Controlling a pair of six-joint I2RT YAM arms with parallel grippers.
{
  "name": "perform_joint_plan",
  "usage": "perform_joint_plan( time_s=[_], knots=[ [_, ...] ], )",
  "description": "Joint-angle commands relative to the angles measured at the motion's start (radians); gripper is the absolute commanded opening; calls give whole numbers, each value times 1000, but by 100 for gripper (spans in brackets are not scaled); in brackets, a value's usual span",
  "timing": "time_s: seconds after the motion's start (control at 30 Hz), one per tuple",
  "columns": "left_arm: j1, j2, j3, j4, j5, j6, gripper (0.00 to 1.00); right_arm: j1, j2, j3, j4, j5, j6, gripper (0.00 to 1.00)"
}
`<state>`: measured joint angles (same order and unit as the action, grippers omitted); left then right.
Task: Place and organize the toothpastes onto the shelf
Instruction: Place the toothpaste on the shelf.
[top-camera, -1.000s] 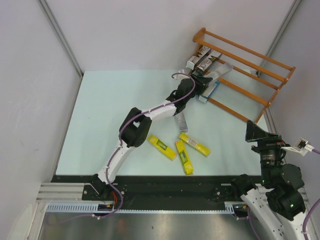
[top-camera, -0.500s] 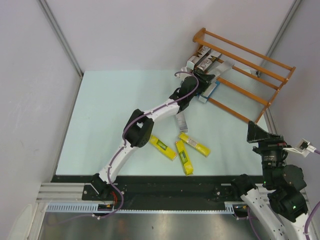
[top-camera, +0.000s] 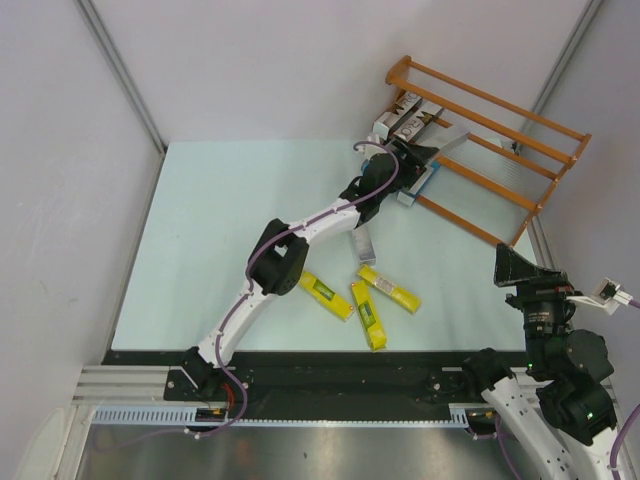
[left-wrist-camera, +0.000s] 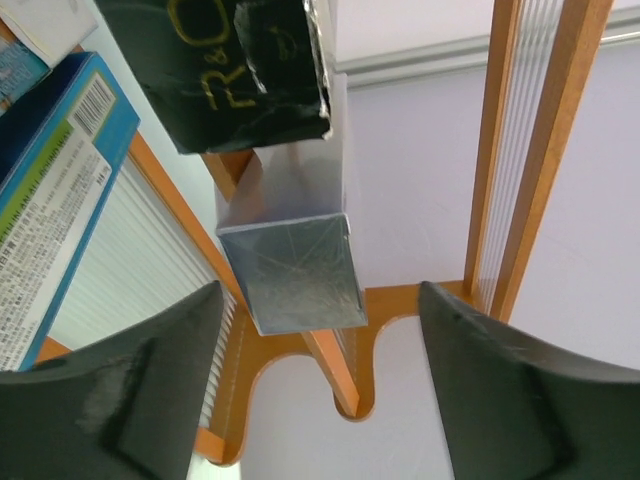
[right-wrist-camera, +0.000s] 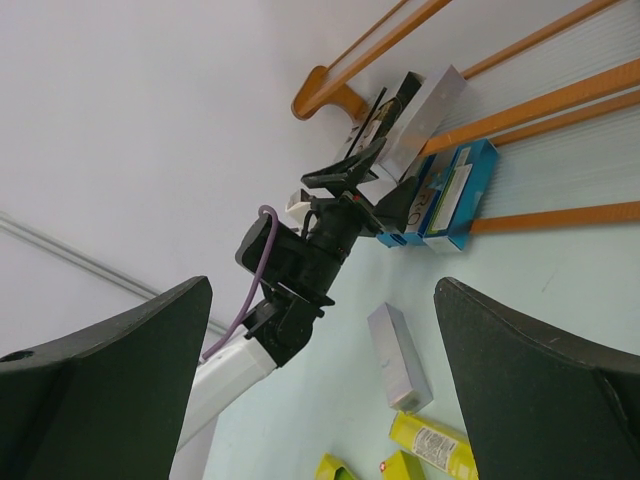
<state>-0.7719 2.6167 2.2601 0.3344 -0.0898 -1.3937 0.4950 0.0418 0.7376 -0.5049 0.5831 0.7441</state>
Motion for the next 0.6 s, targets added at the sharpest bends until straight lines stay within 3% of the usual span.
perform_joint_plan(
  time_s=[0.0,0.13,0.4,0.5,0.57],
  knots=[
    [-7,-30,-6,48,47,24,86,7,-7,32,3,14,12,100],
    [-4,-50,-43,69,47,36,86,5,-10,32,2,15,11,100],
    [9,-50,-53,91,35,21,67,5,-8,32,2,18,8,100],
    [14,-53,-53,103,53,30,67,8,-8,32,5,21,5,100],
    [16,-57,-54,104,73,53,72,8,-8,32,3,21,5,100]
  ],
)
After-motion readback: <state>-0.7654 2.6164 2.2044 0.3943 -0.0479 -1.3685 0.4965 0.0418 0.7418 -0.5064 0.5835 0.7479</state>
